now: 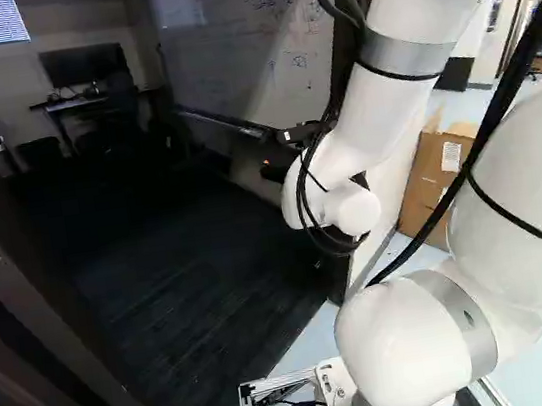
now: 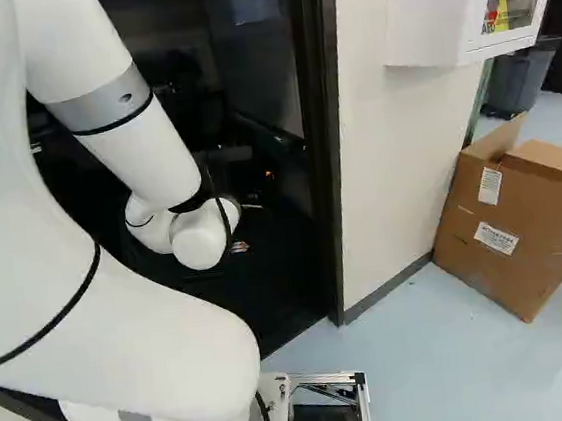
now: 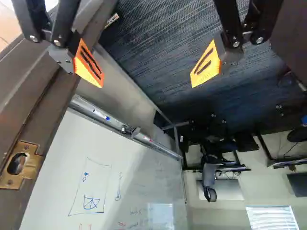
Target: Open the door and move inside
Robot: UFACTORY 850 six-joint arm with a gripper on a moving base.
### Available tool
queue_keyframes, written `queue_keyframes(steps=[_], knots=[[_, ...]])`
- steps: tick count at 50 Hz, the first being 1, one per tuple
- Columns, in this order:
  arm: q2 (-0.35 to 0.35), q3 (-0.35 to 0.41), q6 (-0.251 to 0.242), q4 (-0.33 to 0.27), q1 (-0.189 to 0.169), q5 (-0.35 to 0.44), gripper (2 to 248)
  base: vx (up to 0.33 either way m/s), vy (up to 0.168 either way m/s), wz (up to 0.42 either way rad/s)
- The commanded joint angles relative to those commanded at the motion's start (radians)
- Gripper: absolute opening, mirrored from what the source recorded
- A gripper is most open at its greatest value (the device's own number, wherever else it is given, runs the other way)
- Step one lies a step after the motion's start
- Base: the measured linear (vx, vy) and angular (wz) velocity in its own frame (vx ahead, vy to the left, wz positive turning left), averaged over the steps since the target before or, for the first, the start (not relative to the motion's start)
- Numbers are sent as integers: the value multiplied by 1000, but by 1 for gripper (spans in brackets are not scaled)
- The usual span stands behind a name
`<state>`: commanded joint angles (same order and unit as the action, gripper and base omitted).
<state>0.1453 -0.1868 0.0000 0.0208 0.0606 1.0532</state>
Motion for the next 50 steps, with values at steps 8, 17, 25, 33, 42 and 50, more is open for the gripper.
queue_keyframes(steps=[8,17,25,33,42,50], knots=[[0,0,0,0,0,0,247,-2,33,154],[0,0,0,0,0,0,247,-1,41,190],[0,0,0,0,0,0,247,15,78,392],[0,0,0,0,0,0,247,61,69,325],[0,0,0,0,0,0,247,65,60,289],[0,0,0,0,0,0,247,68,59,284]])
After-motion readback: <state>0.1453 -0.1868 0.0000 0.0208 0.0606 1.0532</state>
